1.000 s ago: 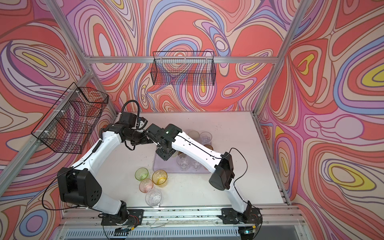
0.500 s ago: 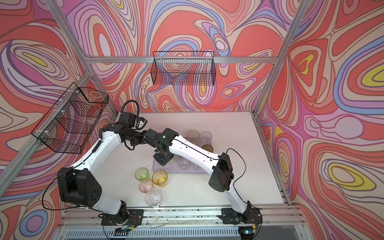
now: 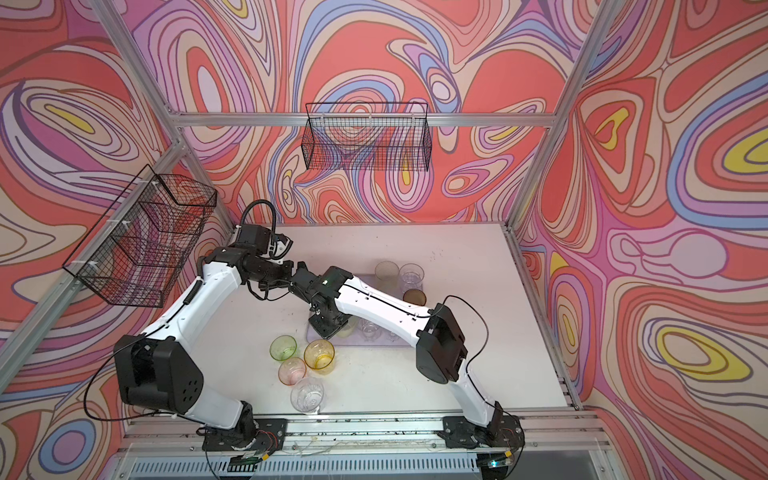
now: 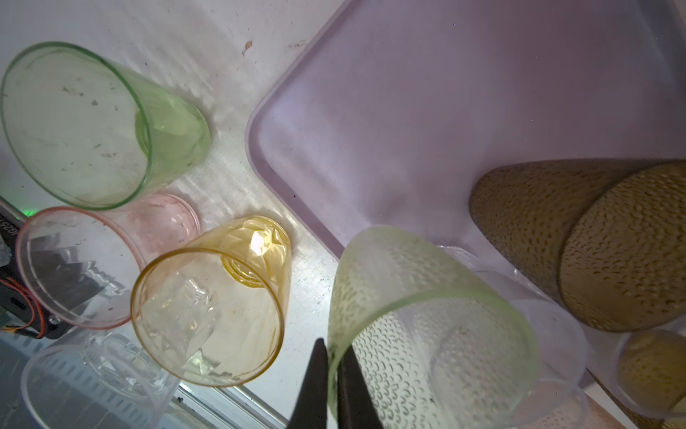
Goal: Place the glasses into the tray
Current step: Place the glass on the tray.
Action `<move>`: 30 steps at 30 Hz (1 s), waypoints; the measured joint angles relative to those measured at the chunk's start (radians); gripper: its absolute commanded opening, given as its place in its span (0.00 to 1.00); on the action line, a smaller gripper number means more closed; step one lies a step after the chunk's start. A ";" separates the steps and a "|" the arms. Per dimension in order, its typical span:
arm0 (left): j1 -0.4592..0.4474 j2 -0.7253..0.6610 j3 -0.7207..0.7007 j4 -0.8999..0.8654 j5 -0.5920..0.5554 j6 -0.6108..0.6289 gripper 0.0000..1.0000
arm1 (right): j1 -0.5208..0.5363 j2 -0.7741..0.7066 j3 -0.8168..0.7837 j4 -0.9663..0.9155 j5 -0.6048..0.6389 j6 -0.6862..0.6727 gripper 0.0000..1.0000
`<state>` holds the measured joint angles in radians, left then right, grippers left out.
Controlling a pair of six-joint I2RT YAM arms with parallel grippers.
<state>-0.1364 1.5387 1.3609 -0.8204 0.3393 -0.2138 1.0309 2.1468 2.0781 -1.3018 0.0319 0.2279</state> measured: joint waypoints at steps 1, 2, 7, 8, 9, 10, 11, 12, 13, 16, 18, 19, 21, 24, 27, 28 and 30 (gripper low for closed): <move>0.000 0.000 0.000 0.000 0.000 0.000 1.00 | 0.000 0.003 -0.003 0.007 0.000 0.002 0.00; 0.000 0.000 0.000 0.000 0.001 0.000 1.00 | 0.000 0.008 -0.004 0.011 0.000 0.003 0.00; 0.000 0.000 0.000 0.000 0.000 0.000 1.00 | 0.000 0.033 -0.008 0.034 0.002 0.010 0.00; 0.000 0.000 0.000 0.000 0.000 0.000 1.00 | 0.000 0.037 -0.008 0.036 0.003 0.010 0.00; 0.000 0.000 0.000 0.001 0.001 0.000 1.00 | 0.000 0.042 -0.008 0.036 0.005 0.010 0.00; 0.000 0.000 0.000 0.000 0.001 0.000 1.00 | 0.000 0.047 -0.008 0.037 0.006 0.010 0.00; 0.000 0.000 0.000 -0.001 0.001 0.000 1.00 | 0.000 0.051 -0.008 0.039 0.008 0.011 0.00; 0.000 0.000 0.000 -0.001 0.001 0.000 1.00 | 0.000 0.057 -0.008 0.040 0.010 0.011 0.00; 0.000 0.000 0.000 -0.001 0.001 0.000 1.00 | -0.001 0.061 -0.008 0.042 0.013 0.013 0.00; 0.000 0.000 0.000 -0.002 0.000 0.000 1.00 | -0.004 0.068 -0.008 0.050 0.017 0.018 0.00; 0.000 0.000 0.000 -0.003 0.000 0.000 1.00 | -0.008 0.072 -0.008 0.057 0.019 0.019 0.00; 0.000 0.000 0.000 -0.004 0.000 0.000 1.00 | -0.010 0.073 -0.008 0.061 0.019 0.020 0.00; 0.000 0.000 0.000 -0.005 -0.001 0.000 1.00 | -0.014 0.078 -0.008 0.066 0.019 0.021 0.00; 0.001 0.000 0.000 -0.008 -0.005 0.000 1.00 | -0.018 0.089 -0.008 0.072 0.019 0.021 0.00; 0.001 0.000 0.001 -0.014 -0.008 0.000 1.00 | -0.021 0.102 -0.008 0.076 0.019 0.021 0.00; 0.001 0.000 0.001 -0.014 -0.009 0.000 1.00 | -0.021 0.106 -0.008 0.077 0.019 0.021 0.00; 0.002 0.000 0.001 -0.015 -0.011 0.000 1.00 | -0.022 0.109 -0.008 0.077 0.019 0.021 0.00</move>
<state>-0.1345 1.5387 1.3617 -0.8352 0.3279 -0.2142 1.0092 2.2562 2.0697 -1.2243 0.0513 0.2489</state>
